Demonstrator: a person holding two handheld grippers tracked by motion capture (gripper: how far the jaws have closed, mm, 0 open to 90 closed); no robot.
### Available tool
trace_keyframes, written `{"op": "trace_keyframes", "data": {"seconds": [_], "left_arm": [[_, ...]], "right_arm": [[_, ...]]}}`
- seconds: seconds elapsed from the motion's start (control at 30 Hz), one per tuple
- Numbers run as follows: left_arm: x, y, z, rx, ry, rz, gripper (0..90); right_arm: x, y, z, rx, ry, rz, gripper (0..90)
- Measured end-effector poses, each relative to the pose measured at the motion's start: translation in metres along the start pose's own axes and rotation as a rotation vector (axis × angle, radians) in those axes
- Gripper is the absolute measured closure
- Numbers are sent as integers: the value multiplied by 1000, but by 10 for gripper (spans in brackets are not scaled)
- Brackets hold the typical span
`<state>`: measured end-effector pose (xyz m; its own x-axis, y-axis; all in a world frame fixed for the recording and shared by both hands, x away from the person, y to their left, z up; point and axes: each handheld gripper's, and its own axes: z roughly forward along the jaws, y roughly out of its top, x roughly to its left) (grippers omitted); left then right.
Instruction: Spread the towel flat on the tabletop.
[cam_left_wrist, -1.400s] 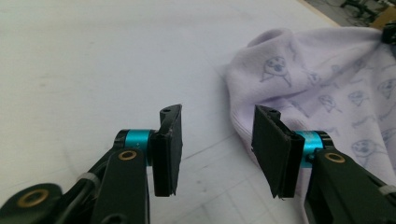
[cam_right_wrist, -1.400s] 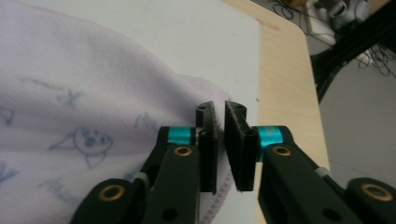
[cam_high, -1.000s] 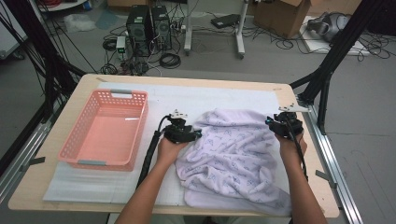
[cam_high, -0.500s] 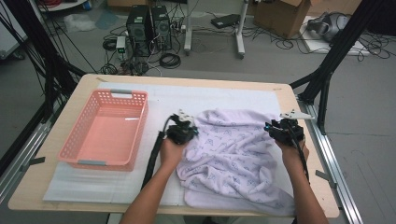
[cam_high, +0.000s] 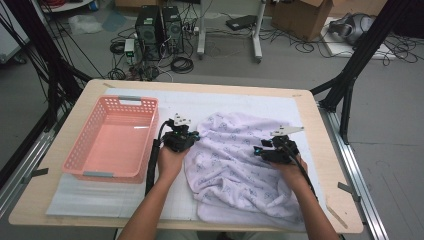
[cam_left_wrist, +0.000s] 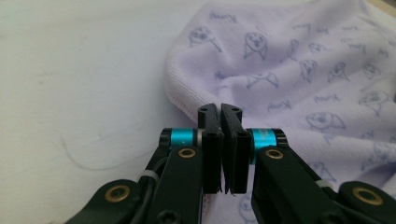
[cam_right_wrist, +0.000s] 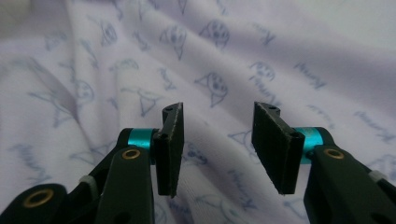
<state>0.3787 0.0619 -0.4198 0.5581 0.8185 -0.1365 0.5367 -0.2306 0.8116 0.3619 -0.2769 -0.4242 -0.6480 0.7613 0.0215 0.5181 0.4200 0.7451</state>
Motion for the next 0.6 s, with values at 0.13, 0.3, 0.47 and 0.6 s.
{"op": "trace_keyframes", "data": {"seconds": [0.13, 0.3, 0.47, 0.6], "left_arm": [[-2, -8, 0, -22, -46, -49, 867], [-6, -24, -1, -15, -106, -63, 866], [-22, -33, -4, 15, -218, -18, 860], [-33, -31, -5, -8, -243, -4, 701]], "right_arm": [[4, -6, 17, 90, -19, -23, 704], [9, -10, 0, 142, 19, -61, 873], [10, -38, -37, 124, -2, -63, 873], [7, -62, -63, 110, -33, -29, 873]]}}
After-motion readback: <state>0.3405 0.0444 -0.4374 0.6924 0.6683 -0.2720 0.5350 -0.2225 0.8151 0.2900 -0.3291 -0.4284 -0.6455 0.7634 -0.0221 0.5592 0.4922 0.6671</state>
